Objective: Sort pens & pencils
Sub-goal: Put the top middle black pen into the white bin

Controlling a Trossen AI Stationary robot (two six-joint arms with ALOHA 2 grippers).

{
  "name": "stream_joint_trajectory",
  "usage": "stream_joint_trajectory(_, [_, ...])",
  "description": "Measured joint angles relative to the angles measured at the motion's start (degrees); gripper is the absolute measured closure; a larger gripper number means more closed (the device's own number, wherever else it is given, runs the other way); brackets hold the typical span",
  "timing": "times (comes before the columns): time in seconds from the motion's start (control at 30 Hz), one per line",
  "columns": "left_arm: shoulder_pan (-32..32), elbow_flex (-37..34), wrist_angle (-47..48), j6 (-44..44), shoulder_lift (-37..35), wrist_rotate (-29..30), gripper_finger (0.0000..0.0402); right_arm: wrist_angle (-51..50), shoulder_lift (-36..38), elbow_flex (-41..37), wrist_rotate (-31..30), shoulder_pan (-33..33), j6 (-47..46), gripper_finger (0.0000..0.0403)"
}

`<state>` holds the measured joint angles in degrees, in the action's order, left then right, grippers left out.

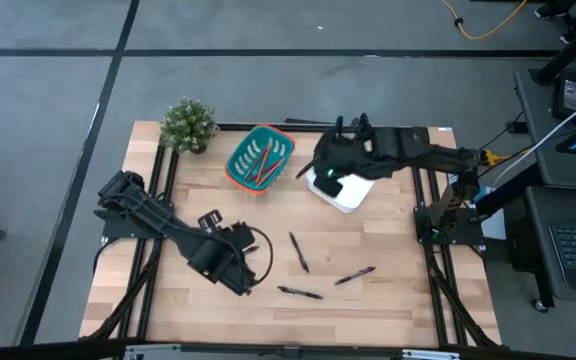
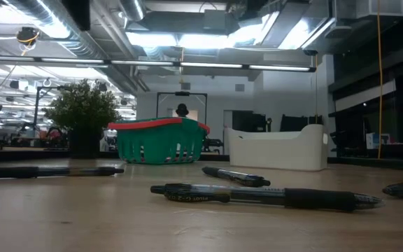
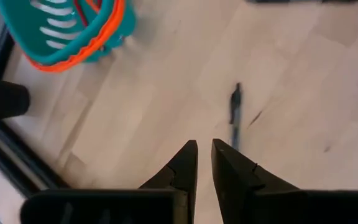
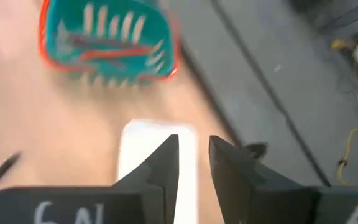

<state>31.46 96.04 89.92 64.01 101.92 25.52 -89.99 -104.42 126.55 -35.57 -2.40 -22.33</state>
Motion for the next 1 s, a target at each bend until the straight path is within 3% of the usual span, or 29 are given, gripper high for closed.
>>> stream_joint_trajectory(0.2, [0.18, -6.35, 0.17, 2.96, -0.32, -0.18, 0.0359, 7.86, -0.02, -13.02, 9.26, -2.32, 0.62, 0.0312])
stream_joint_trajectory(0.37, [-1.36, -11.63, 0.24, 3.12, -1.51, -0.15, 0.0359, 30.49, -0.06, -23.82, 16.65, -6.23, 6.82, 0.0312])
stream_joint_trajectory(0.5, [-2.10, -16.71, -0.15, 3.24, -2.55, 0.05, 0.0359, 43.90, -0.07, -30.68, 17.75, -8.42, 9.14, 0.0312])
stream_joint_trajectory(0.77, [-1.12, -30.71, -4.39, 11.37, -11.01, -0.48, 0.0359, 47.30, -0.06, -42.91, 17.83, -8.58, -0.85, 0.0312])
stream_joint_trajectory(1.0, [-1.82, -39.16, -16.52, 12.16, -19.42, -0.83, 0.0359, 58.62, -0.07, -50.77, 26.59, -8.16, -11.27, 0.0312])
